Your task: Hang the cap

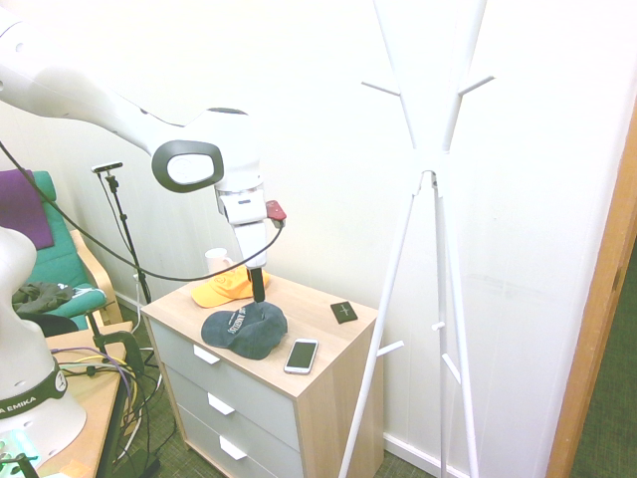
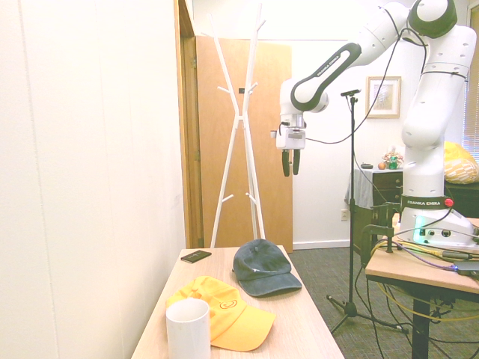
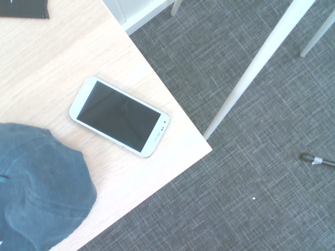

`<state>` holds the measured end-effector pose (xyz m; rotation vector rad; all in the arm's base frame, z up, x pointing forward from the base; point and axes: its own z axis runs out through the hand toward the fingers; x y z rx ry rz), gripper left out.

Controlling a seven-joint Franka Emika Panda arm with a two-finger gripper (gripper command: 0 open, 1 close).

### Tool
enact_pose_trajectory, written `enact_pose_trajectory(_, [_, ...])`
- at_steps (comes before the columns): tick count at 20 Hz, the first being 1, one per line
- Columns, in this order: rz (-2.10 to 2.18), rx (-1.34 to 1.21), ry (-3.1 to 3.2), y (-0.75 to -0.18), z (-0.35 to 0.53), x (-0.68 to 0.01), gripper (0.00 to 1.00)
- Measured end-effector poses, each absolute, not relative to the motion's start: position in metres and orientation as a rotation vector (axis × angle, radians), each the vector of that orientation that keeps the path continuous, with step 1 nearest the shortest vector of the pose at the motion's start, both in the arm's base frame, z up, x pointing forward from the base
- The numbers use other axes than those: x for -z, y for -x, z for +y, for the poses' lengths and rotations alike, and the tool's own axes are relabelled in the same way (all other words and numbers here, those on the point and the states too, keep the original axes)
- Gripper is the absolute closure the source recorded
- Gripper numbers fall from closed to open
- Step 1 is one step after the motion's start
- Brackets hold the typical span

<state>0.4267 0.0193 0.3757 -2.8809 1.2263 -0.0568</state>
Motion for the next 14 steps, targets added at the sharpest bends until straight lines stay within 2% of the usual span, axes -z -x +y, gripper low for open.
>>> enact_pose_trajectory(4, [1.197, 0.055, 2.893, -0.427, 0.028, -0.375, 0.0])
enact_pose_trajectory(7, [1.14, 0.083, 2.913, -0.427, 0.065, -0.369, 0.0])
enact_pose_trajectory(14, [0.99, 0.15, 2.99, -0.448, 0.175, -0.296, 0.0])
